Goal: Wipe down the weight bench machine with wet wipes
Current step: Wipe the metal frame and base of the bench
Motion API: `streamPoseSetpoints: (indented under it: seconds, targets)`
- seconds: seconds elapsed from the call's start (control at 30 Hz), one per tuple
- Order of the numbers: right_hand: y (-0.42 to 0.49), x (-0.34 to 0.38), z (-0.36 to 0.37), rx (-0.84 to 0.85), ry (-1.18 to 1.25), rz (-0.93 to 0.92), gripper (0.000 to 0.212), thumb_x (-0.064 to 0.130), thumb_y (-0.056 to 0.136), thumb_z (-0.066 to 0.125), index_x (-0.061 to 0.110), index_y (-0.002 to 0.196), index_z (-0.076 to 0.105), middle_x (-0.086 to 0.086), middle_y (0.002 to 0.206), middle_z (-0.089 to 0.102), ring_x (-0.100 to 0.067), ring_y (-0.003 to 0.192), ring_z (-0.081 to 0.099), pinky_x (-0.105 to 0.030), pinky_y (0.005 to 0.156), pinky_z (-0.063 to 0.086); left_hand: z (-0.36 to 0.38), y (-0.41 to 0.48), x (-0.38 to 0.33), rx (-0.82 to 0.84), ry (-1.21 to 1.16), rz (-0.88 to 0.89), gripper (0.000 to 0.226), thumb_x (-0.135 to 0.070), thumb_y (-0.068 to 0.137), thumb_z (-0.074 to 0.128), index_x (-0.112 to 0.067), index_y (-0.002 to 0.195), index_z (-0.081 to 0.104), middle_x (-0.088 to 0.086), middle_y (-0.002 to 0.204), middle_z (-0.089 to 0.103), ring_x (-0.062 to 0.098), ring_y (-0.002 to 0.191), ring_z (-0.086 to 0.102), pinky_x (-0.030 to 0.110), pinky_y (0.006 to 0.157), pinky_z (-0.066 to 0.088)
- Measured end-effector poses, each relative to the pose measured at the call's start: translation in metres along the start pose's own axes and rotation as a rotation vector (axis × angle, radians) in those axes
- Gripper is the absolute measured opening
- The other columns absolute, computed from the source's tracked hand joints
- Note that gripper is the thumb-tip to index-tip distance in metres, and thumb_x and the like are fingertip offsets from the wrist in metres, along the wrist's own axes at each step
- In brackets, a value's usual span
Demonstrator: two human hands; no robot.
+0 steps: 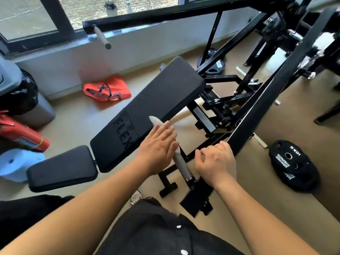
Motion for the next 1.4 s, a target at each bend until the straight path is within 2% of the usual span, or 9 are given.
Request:
streamPoseSetpoints:
  seconds: [0.1, 0.3, 0.5, 0.73, 0.83, 0.93, 1.13, 1.27, 1.4]
  targets:
    - [-0.001, -0.003, 0.001, -0.030, 0.006, 0.010, 0.052, 0.043, 0.102, 0.039, 0.024, 0.070, 0.075, 0.007, 0.073, 0.071, -0.016, 0.087, 0.062, -0.036, 0.116, 0.030, 0.016, -0.018, -0.024, -0.025, -0.134, -0.051, 0.070, -0.056, 0.106, 0.000, -0.022, 0.163, 0.023, -0.003, 0.172, 0.011, 0.013, 0.157, -0.018, 0.040, 0.128, -0.009]
    - [0.003, 0.000, 0.006, 0.006, -0.066, -0.005, 0.057, 0.046, 0.102, 0.033, 0.023, 0.075, 0.077, 0.005, 0.075, 0.071, -0.020, 0.088, 0.062, -0.040, 0.115, 0.031, 0.039, -0.062, -0.051, 0.022, -0.134, 0.346, 0.059, -0.047, 0.110, 0.018, -0.021, 0.164, 0.018, -0.002, 0.172, 0.012, 0.016, 0.159, -0.001, 0.040, 0.129, 0.000]
    - [0.003, 0.002, 0.003, 0.054, -0.091, 0.011, 0.060, 0.050, 0.104, 0.029, 0.027, 0.074, 0.076, 0.010, 0.075, 0.070, -0.016, 0.090, 0.059, -0.038, 0.117, 0.028, 0.017, -0.008, 0.000, -0.018, -0.228, -0.083, 0.080, -0.065, 0.099, -0.015, -0.022, 0.163, 0.007, -0.003, 0.172, -0.006, 0.008, 0.153, -0.026, 0.038, 0.128, -0.010]
    - [0.004, 0.002, 0.006, 0.092, -0.160, 0.013, 0.067, 0.056, 0.105, 0.023, 0.027, 0.079, 0.078, 0.009, 0.075, 0.070, -0.018, 0.091, 0.060, -0.040, 0.117, 0.027, 0.048, -0.066, -0.055, 0.117, -0.309, 0.086, 0.076, -0.064, 0.101, -0.004, -0.018, 0.160, -0.020, -0.001, 0.165, -0.036, 0.021, 0.153, -0.032, 0.045, 0.128, -0.010]
    - [0.006, 0.003, 0.007, 0.180, -0.219, -0.010, 0.078, 0.060, 0.104, 0.007, 0.030, 0.088, 0.077, 0.010, 0.085, 0.072, -0.018, 0.096, 0.058, -0.040, 0.114, 0.027, 0.028, -0.029, -0.021, 0.072, -0.267, 0.008, 0.079, -0.067, 0.097, -0.013, -0.021, 0.160, -0.017, -0.001, 0.164, -0.037, 0.012, 0.150, -0.036, 0.043, 0.128, -0.009]
    - [0.014, 0.004, 0.007, 0.266, -0.231, -0.025, 0.086, 0.056, 0.102, -0.005, 0.030, 0.099, 0.077, 0.006, 0.095, 0.075, -0.022, 0.104, 0.059, -0.041, 0.108, 0.029, 0.015, -0.006, -0.001, 0.029, -0.314, -0.139, 0.075, -0.063, 0.103, -0.002, -0.018, 0.162, -0.011, 0.000, 0.165, -0.034, 0.008, 0.148, -0.038, 0.041, 0.128, -0.009]
    - [0.026, 0.016, 0.010, 0.229, -0.228, -0.021, 0.096, 0.065, 0.097, -0.016, 0.029, 0.094, 0.072, 0.005, 0.093, 0.076, -0.022, 0.100, 0.065, -0.047, 0.096, 0.029, 0.048, -0.078, -0.064, 0.132, -0.437, -0.047, 0.075, -0.055, 0.108, 0.015, -0.018, 0.154, -0.031, -0.002, 0.158, -0.047, 0.018, 0.149, -0.039, 0.043, 0.128, -0.012]
    - [0.027, 0.015, 0.013, 0.231, -0.199, -0.008, 0.099, 0.064, 0.095, -0.020, 0.031, 0.091, 0.073, 0.006, 0.089, 0.076, -0.020, 0.096, 0.067, -0.047, 0.098, 0.029, 0.039, -0.060, -0.040, 0.089, -0.361, -0.030, 0.076, -0.063, 0.100, -0.005, -0.019, 0.159, -0.019, -0.002, 0.162, -0.041, 0.012, 0.150, -0.036, 0.039, 0.128, -0.012]
    - [0.026, 0.016, 0.013, 0.226, -0.202, -0.006, 0.096, 0.064, 0.098, -0.018, 0.030, 0.086, 0.072, 0.006, 0.084, 0.075, -0.019, 0.094, 0.067, -0.047, 0.101, 0.028, 0.018, -0.021, -0.013, -0.065, -0.388, -0.150, 0.070, -0.058, 0.106, 0.001, -0.018, 0.162, 0.012, -0.003, 0.171, -0.011, 0.006, 0.153, -0.025, 0.037, 0.130, -0.002]
Point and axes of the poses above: each hand's wrist, its own y-axis towards the middle knuckle, its own z-axis out of the palm, x = y × z, the point moved 6 cm from there along y, towards the middle knuckle
